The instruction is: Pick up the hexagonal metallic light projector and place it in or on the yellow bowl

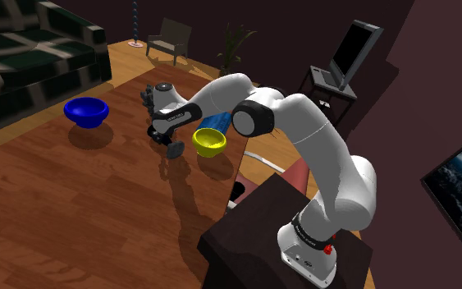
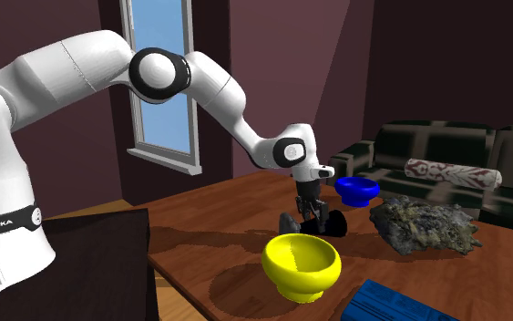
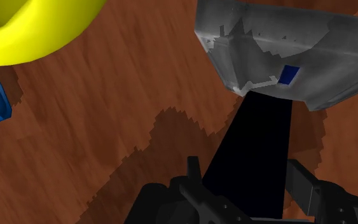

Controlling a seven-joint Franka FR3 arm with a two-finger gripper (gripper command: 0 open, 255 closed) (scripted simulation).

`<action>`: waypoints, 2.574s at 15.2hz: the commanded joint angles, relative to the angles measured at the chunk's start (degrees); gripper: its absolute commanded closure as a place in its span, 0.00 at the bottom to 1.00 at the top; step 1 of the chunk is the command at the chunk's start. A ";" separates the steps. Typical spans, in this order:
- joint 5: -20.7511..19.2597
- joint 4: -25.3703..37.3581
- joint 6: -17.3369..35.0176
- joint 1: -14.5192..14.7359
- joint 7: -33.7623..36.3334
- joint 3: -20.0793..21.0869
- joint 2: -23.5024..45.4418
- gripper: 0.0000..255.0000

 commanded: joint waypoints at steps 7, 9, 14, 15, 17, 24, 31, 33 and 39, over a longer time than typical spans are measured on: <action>-0.01 -1.66 -0.99 0.06 -0.26 0.01 -2.70 1.00; -0.01 -2.38 -1.56 0.09 -0.39 0.03 -3.99 1.00; 0.01 -3.87 -3.12 0.15 -0.75 0.06 -7.08 1.00; 0.02 -4.11 -3.47 0.17 -0.83 0.07 -7.67 1.00; 0.03 -4.50 -4.20 0.19 -0.98 0.09 -8.79 1.00; 0.12 -5.46 -6.93 0.25 -1.54 0.14 -12.53 1.00; 0.23 -5.55 -10.07 0.29 -2.15 0.20 -15.80 1.00; 0.27 -5.43 -11.03 0.30 -2.33 0.22 -16.66 1.00; 0.13 -11.90 -9.48 -0.77 -3.67 -0.06 -21.83 1.00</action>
